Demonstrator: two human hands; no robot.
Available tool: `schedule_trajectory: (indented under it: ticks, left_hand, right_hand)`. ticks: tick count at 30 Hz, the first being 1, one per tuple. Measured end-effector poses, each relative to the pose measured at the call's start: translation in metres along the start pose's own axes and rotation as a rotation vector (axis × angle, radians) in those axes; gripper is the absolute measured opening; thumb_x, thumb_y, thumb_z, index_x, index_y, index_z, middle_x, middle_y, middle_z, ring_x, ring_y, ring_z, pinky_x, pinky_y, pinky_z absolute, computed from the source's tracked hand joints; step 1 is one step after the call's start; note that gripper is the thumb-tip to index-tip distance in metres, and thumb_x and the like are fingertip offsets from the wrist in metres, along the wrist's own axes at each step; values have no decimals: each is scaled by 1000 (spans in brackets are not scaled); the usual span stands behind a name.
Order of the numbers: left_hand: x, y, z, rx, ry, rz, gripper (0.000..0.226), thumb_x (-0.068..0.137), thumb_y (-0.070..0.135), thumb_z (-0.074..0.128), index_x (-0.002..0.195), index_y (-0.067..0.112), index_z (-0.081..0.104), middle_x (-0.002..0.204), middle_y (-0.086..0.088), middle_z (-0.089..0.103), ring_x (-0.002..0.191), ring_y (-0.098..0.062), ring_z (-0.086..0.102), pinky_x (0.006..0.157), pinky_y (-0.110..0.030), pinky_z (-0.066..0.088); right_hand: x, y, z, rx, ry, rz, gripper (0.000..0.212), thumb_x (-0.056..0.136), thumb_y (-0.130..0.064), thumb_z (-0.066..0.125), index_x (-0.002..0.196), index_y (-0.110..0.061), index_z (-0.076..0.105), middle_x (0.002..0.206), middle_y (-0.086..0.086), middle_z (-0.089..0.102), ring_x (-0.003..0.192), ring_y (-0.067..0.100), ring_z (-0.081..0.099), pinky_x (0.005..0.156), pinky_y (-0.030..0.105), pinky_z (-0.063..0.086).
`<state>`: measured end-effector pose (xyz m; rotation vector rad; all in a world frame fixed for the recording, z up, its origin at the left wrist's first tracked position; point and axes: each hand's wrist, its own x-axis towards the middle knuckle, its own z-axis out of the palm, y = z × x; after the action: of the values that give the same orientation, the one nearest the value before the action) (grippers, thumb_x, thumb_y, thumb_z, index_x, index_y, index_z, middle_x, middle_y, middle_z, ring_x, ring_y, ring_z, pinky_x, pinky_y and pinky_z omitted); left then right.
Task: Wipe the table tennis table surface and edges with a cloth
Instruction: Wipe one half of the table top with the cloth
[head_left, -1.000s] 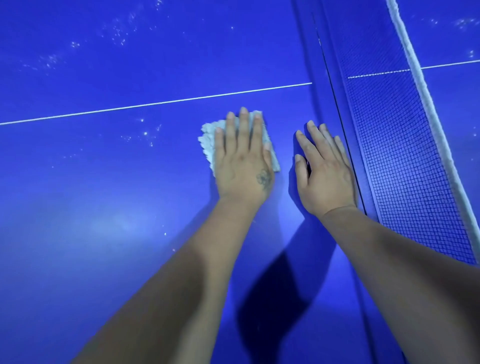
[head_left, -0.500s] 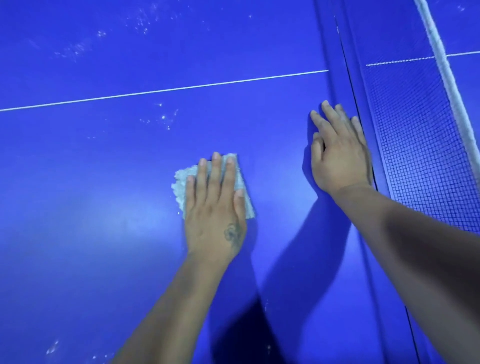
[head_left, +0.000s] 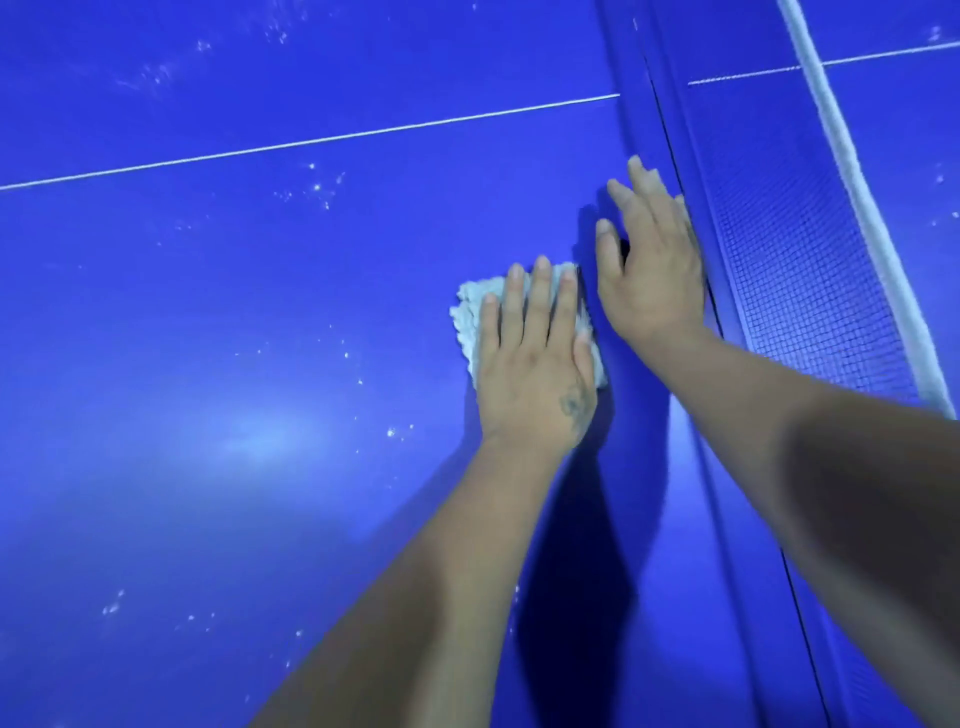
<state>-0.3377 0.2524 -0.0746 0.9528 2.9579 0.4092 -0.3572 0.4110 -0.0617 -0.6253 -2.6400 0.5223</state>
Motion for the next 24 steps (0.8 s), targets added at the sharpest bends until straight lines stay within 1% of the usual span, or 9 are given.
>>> schedule_trajectory:
  ticks: [4,6,8,10,13,17,19,21,24]
  left_hand:
    - [-56,-13,-8,19,-26,18,60,115,35,26,172,18,16,180,-3,13,167,-26,5,134,-51,11]
    - [-73,-28,-14,36,-39,-7,61,115,36,26,173,20,14,180,-2,11,167,-25,3,134,-51,11]
    - [-81,-44,-18,40,-44,-50,60,115,36,25,173,20,14,180,-1,10,167,-25,3,134,-51,13]
    - [-80,-59,-20,42,-50,-85,60,115,37,22,173,20,15,180,-1,10,167,-25,3,134,-52,14]
    - [-63,-78,-18,41,-37,-155,61,114,39,20,172,21,18,180,-1,14,167,-27,7,134,-52,12]
    - [-21,-74,-13,16,1,-265,63,112,40,16,172,20,17,179,-5,15,166,-30,9,134,-52,8]
    - [-2,-59,-11,13,12,-274,63,112,40,18,172,20,16,180,-6,14,166,-31,8,134,-52,5]
    - [9,-41,-7,6,3,-246,64,112,40,19,173,20,15,180,-5,12,167,-30,6,133,-51,3]
    - [6,-15,-1,-8,-16,-137,63,113,40,15,173,20,12,180,-4,10,167,-29,3,133,-52,5]
  right_hand:
    - [-65,-14,-20,-2,-20,-16,44,112,-29,45,150,-12,56,168,5,40,159,26,31,131,47,22]
    - [-98,-15,-28,-32,-72,-31,45,112,-29,44,153,-14,54,169,4,38,160,25,28,131,49,20]
    - [-127,-10,-34,-106,-163,-12,49,112,-33,39,157,-17,48,172,2,31,162,23,21,132,48,16]
    - [-145,-3,-39,-200,-250,2,55,112,-38,32,164,-22,38,176,-1,20,164,21,10,133,48,10]
    - [-151,1,-42,-277,-303,-2,57,112,-38,25,168,-25,27,178,-4,10,165,18,0,133,49,8]
    - [-150,-2,-40,-262,-283,18,56,111,-37,26,166,-25,31,177,-4,13,165,18,3,133,49,9]
    - [-150,-1,-39,-251,-274,16,56,111,-36,27,166,-25,33,177,-4,15,165,18,5,133,49,10]
    - [-149,-1,-40,-242,-265,17,55,111,-36,29,165,-25,35,177,-4,17,164,19,8,133,50,11]
    - [-148,-2,-40,-235,-246,22,54,110,-33,32,164,-25,37,176,-3,20,164,19,11,132,50,13]
